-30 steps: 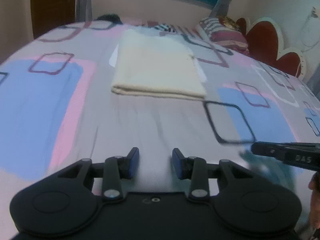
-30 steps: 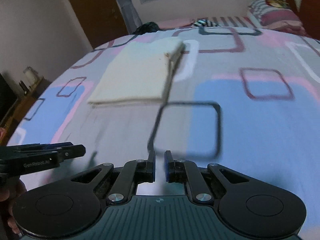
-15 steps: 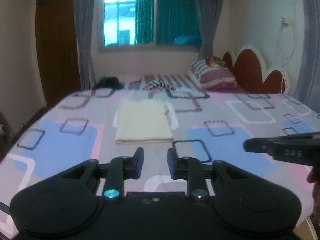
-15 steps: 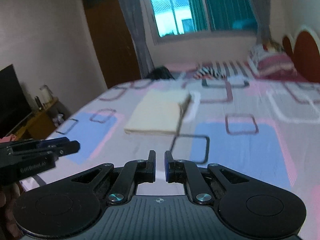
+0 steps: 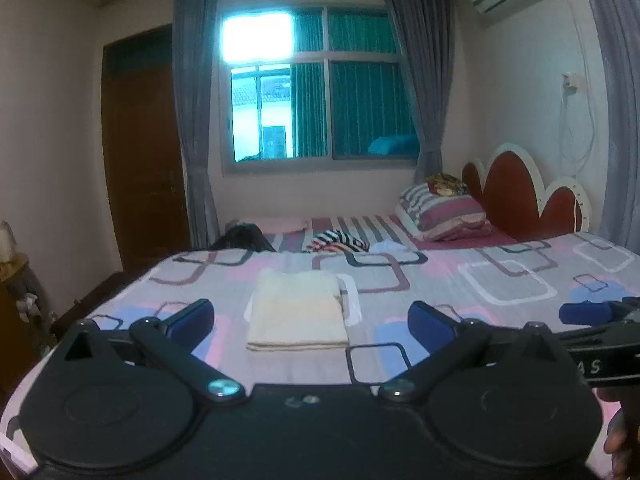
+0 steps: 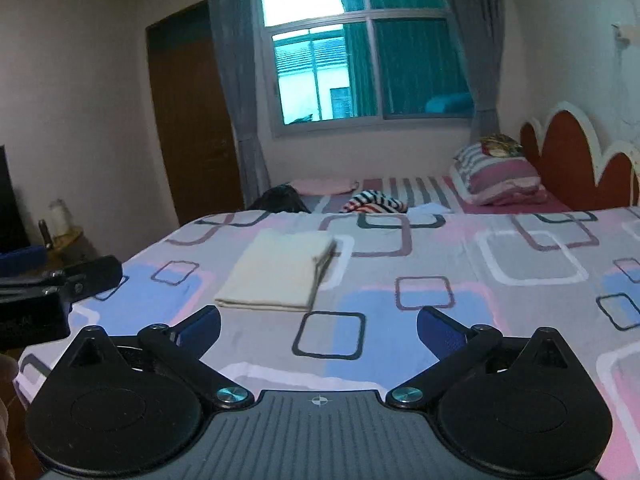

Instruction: Fold small clothes

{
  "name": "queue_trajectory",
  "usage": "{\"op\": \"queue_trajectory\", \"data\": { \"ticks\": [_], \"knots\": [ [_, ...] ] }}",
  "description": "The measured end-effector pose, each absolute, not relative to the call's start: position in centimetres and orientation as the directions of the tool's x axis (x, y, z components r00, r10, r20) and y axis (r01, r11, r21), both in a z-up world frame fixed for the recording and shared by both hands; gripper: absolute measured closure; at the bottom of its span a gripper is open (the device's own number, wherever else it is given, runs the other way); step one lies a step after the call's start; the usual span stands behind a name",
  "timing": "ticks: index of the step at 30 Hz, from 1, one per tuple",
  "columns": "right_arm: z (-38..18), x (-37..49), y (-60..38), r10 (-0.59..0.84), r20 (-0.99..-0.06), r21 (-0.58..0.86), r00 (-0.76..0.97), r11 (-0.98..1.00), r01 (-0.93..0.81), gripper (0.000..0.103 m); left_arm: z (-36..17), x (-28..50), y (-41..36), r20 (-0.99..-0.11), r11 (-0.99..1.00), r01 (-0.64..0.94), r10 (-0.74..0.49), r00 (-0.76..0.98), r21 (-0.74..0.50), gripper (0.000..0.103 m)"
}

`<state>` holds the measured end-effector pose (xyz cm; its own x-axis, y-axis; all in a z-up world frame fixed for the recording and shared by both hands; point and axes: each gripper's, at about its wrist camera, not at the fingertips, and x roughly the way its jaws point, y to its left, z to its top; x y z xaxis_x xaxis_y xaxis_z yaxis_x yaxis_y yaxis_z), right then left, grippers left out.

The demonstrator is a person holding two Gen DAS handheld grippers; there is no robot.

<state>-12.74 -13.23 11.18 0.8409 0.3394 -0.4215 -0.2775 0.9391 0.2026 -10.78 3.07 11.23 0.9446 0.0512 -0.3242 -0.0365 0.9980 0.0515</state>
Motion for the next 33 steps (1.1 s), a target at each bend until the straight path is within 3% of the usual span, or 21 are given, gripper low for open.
{"op": "queue_trajectory", "data": {
  "ticks": [33],
  "knots": [
    [12.7, -13.2, -15.6, 0.323, -0.437, 0.186, 0.839, 0.945, -0.267, 0.0, 10.5, -10.9, 3.7, -0.366, 0.997, -0.073, 0.081, 0.927, 0.035, 0.001]
  ]
}}
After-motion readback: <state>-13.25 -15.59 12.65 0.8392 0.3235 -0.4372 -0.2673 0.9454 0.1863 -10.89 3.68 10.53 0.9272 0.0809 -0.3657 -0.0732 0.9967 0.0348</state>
